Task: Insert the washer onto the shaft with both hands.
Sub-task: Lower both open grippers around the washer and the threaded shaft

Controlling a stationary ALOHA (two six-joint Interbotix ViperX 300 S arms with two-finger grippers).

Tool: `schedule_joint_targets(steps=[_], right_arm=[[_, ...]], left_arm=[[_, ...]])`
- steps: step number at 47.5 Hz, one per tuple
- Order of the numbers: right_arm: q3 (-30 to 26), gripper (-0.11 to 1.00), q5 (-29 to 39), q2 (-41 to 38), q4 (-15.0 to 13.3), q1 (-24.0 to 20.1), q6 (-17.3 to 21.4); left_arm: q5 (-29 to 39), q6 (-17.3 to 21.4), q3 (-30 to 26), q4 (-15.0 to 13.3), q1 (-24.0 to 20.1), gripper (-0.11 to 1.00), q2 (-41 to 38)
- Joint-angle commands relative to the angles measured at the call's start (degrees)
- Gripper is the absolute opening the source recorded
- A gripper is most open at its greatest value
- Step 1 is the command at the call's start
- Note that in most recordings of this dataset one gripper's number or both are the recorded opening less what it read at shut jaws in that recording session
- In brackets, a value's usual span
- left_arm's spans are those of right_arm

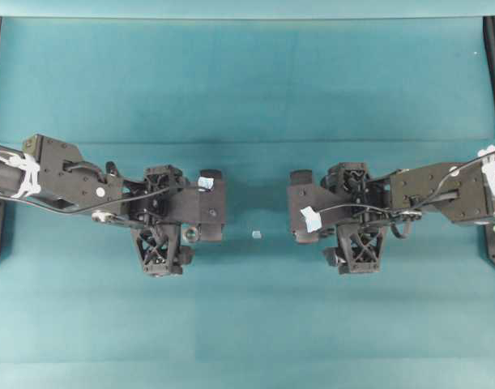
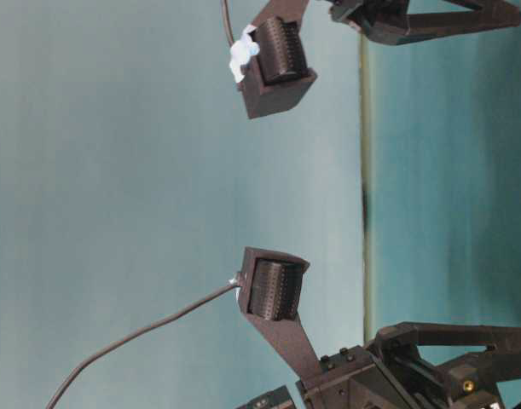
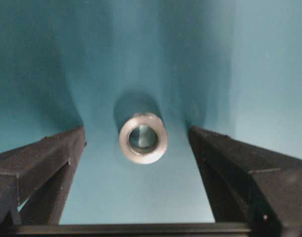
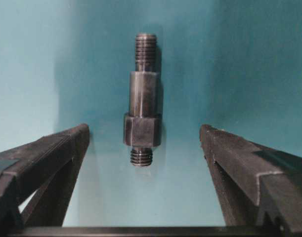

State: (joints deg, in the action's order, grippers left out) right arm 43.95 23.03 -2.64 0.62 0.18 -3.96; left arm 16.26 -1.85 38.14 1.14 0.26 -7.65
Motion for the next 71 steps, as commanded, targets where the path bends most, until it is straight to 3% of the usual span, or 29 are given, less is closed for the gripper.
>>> schedule_joint_targets(steps=[1,37,52,59,68,71], right_arm=[[0.1,0.92,-0.7,-0.1,-0.2,0.0,-0.4],[0.2,0.87,-2.4,-1.1,-0.2,0.2,-0.2],[0.2,0.73,-2.4,-1.1,-0.2,0.3,0.0],[0.2,0.57,-2.3,-1.1,-0.1,0.6,0.1],[0.2,0.22,-2.0,-1.1,0.0,1.8,0.1],[0.2,0.14,-2.0,-1.1,0.0,2.0,0.1]], left_arm=[[-0.4,0.0,-0.4,0.1,0.1,0.96,-0.4],[-0.4,0.0,-0.5,0.1,0.9,0.96,-0.4],[-0.4,0.1,-0.7,0.1,0.9,0.93,-0.1],[-0.6,0.2,-0.7,0.1,0.9,0.80,0.3],[-0.9,0.8,-0.7,0.1,1.0,0.39,0.4],[-0.9,0.8,-0.7,0.1,1.0,0.34,0.4]])
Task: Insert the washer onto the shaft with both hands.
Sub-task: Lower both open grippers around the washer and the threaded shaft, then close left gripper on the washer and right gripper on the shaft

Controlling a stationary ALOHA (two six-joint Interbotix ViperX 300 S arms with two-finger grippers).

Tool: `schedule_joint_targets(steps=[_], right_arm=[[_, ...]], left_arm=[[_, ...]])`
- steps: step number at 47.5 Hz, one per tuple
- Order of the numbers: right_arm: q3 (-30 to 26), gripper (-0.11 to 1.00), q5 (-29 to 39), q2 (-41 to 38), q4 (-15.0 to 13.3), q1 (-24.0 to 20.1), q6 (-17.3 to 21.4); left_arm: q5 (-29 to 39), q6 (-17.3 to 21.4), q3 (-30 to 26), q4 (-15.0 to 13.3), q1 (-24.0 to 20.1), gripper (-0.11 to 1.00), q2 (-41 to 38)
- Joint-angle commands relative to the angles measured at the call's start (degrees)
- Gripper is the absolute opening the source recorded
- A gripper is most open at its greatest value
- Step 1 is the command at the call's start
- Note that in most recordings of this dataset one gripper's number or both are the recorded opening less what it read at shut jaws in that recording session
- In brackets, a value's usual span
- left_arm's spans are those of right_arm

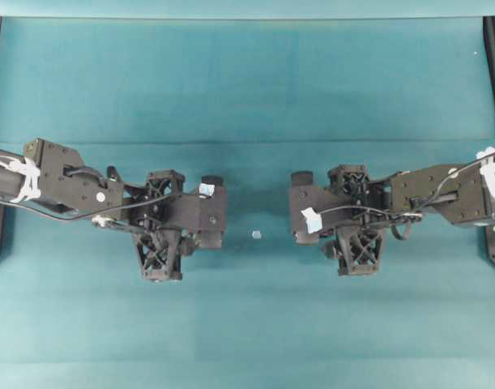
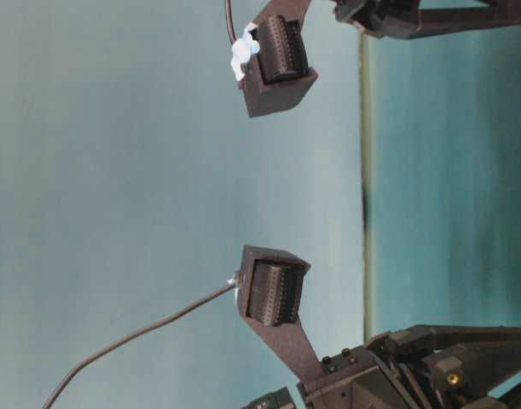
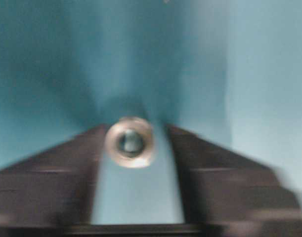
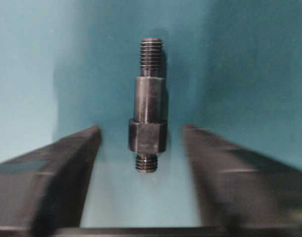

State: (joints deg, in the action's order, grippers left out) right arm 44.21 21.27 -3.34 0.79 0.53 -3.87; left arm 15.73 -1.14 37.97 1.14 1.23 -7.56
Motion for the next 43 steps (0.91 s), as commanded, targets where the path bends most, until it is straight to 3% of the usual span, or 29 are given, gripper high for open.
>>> schedule_joint_targets(steps=[1,10,34,43], right_arm=[[-0.1,0.12,-0.2,-0.4,-0.2,1.7,0.0],[-0.1,0.01,-0.2,-0.3,-0.2,2.1,0.0],[-0.5,0.00,-0.1,0.0,-0.2,2.1,-0.1],[-0.7,0.00,-0.5,3.5,-0.2,2.2,0.0]], left_arm=[[-0.4,0.1,-0.5,0.1,0.0,0.34,0.3],[-0.4,0.2,-0.5,0.1,0.0,0.34,0.6],[-0.3,0.4,-0.5,0.1,-0.1,0.34,2.5],[-1.0,0.3,0.1,0.1,-0.2,0.34,5.6]])
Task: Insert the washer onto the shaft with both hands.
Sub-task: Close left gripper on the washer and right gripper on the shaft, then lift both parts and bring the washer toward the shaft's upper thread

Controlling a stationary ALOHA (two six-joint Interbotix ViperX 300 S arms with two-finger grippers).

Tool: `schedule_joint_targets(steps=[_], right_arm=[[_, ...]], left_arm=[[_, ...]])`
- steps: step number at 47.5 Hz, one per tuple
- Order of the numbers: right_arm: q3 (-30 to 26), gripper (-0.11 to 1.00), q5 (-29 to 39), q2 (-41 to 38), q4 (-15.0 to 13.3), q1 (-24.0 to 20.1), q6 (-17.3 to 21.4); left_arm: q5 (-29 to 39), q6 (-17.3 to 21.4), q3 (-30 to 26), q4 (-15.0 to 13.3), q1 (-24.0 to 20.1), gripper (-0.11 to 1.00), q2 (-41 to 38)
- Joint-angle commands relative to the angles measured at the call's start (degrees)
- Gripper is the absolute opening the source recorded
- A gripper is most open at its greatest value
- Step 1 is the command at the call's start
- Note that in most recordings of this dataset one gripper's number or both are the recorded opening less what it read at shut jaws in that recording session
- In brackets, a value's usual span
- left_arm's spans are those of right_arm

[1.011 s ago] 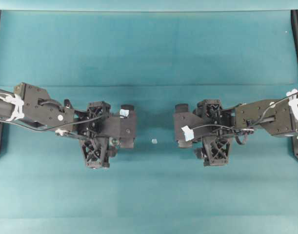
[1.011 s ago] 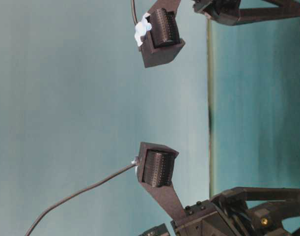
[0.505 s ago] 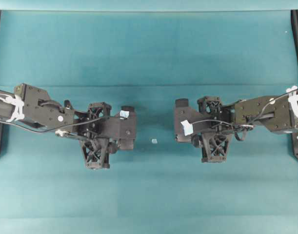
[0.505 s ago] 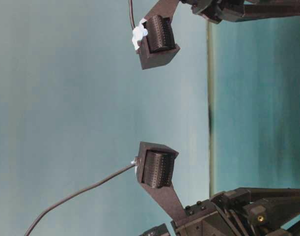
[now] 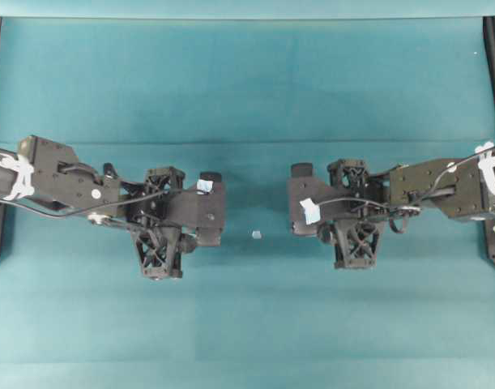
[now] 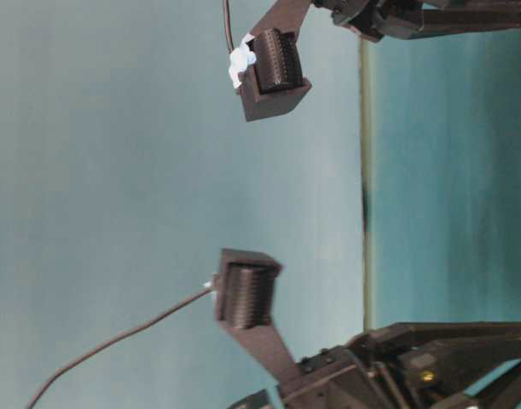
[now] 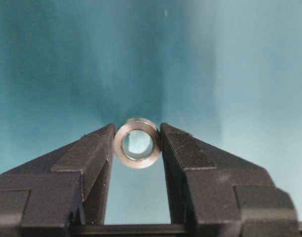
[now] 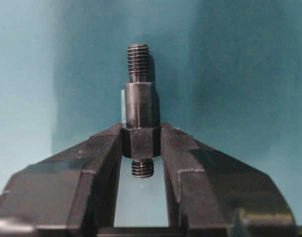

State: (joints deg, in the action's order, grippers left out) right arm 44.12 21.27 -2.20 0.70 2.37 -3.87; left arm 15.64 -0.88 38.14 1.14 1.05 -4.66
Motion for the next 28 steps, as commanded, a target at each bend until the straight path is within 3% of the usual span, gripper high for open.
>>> schedule_joint_targets(steps=[1,16,28], right_arm=[[-0.6,0.00,-0.6,3.0,-0.1,0.4,0.1],[-0.1,0.00,-4.9,11.3,0.3,0.7,0.2],[0.6,0.00,-13.6,14.0,1.1,0.7,0.3]], left_arm=[[-1.1,0.0,0.0,0.1,-0.1,0.34,3.3],[-5.7,0.0,3.6,0.1,-2.1,0.34,13.6],[-15.1,0.0,4.8,0.1,-3.3,0.34,18.0]])
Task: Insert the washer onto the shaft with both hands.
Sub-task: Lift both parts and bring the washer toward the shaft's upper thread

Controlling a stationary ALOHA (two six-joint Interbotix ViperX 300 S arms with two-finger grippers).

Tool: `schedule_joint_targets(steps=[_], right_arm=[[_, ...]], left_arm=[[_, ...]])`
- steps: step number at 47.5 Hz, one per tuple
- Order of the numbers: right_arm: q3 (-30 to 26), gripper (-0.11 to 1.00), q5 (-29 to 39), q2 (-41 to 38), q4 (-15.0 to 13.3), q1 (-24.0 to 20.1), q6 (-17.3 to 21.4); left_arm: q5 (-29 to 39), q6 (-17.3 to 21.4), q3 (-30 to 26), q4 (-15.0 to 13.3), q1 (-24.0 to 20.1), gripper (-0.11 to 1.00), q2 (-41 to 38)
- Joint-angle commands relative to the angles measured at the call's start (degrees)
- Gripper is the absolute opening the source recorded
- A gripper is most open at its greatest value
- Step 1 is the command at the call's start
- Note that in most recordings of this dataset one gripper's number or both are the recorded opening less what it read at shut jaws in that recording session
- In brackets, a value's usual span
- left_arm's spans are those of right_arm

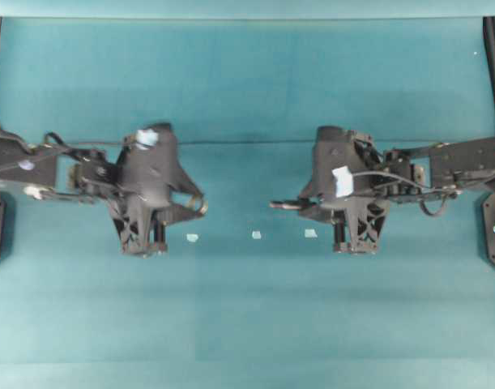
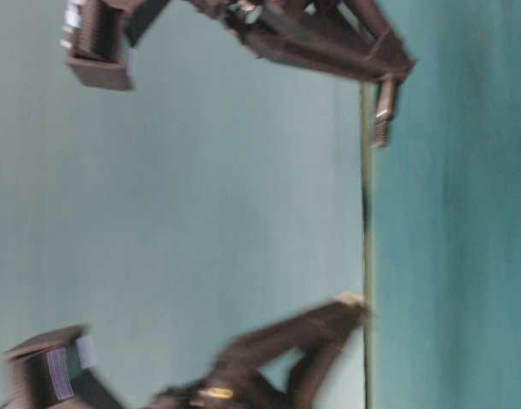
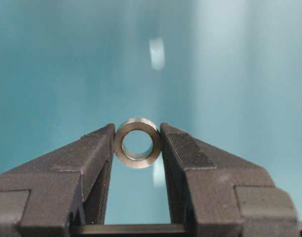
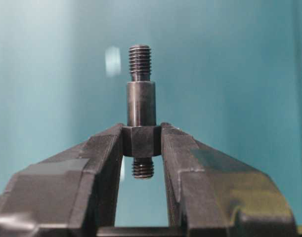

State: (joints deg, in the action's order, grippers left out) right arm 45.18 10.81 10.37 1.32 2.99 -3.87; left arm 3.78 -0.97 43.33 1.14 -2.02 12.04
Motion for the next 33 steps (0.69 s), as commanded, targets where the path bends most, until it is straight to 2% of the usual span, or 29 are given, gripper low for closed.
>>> schedule_joint_targets(steps=[1,17,33], right_arm=[[-0.4,0.00,-3.7,1.5,0.4,0.1,0.3],[0.4,0.00,-11.3,3.1,1.0,0.2,0.3],[1.5,0.00,-13.8,3.5,1.0,0.6,0.3]], left_arm=[[-4.0,0.1,-0.4,0.1,-0.3,0.34,1.3],[-12.2,-0.1,-0.5,0.1,-0.4,0.34,1.2],[-18.5,-0.4,-1.1,0.1,-1.5,0.34,1.1]])
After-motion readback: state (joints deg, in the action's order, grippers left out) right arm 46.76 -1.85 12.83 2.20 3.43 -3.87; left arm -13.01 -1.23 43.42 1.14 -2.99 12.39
